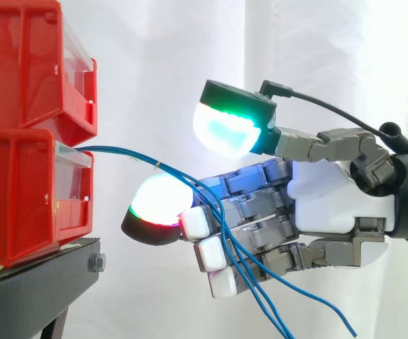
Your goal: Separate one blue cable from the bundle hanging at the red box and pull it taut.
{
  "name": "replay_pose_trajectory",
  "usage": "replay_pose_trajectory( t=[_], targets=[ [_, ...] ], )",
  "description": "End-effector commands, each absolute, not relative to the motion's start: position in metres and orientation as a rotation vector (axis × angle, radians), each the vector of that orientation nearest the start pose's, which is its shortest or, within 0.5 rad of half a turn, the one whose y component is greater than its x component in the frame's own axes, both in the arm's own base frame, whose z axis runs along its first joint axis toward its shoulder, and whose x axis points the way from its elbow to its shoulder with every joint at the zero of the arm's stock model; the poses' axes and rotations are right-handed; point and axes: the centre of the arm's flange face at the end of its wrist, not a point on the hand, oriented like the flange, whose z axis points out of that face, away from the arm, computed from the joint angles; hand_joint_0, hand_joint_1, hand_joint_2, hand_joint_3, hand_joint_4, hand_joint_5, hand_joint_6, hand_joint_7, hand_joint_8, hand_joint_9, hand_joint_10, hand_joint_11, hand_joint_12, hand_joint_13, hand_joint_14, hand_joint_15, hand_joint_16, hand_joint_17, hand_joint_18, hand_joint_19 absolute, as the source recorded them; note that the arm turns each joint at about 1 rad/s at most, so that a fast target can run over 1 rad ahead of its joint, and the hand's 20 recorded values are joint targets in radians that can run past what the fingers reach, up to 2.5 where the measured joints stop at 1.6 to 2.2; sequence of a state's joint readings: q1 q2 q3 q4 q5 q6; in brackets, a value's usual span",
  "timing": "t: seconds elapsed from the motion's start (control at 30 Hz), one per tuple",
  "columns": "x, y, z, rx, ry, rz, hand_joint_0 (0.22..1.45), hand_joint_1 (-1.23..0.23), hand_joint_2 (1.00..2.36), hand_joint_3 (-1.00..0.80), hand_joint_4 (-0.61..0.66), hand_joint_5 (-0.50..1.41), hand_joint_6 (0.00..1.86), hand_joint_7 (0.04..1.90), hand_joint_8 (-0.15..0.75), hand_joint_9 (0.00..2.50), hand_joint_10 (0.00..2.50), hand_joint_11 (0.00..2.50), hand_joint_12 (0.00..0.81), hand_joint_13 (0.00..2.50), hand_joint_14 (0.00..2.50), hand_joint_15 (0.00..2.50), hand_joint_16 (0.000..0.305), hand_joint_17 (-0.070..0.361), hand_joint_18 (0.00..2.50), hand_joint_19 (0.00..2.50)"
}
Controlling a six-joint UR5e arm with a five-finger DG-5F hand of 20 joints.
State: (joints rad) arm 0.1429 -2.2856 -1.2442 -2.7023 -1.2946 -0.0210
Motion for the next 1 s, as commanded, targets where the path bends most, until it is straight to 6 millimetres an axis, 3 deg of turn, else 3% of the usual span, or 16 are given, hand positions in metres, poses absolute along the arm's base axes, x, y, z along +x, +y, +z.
replay_pose_trajectory(
  t=[0.0,0.27,0.57,0.97],
  targets=[
    [0.7578,-0.0535,0.2409,1.228,1.078,1.123,0.65,-0.58,1.01,-0.40,0.30,-0.14,0.50,0.95,0.320,0.92,0.02,0.56,0.331,0.98,0.02,0.52,0.033,0.075,0.80,0.44],
    [0.7581,-0.0492,0.2422,1.224,1.079,1.126,0.69,-0.62,1.01,-0.38,0.31,-0.13,0.50,0.96,0.312,0.92,0.02,0.56,0.332,0.99,0.02,0.51,0.033,0.074,0.82,0.43],
    [0.7588,-0.0458,0.2417,1.227,1.078,1.133,0.77,-0.73,1.01,-0.33,0.22,-0.12,0.50,1.16,0.304,0.92,0.02,0.58,0.332,0.99,0.02,0.51,0.032,0.072,0.79,0.45],
    [0.7589,-0.0446,0.2417,1.227,1.078,1.135,0.64,-0.63,1.00,-0.44,0.22,-0.10,0.50,1.32,0.326,0.98,0.02,0.60,0.332,1.04,0.02,0.53,0.033,0.075,0.84,0.46]
  ],
)
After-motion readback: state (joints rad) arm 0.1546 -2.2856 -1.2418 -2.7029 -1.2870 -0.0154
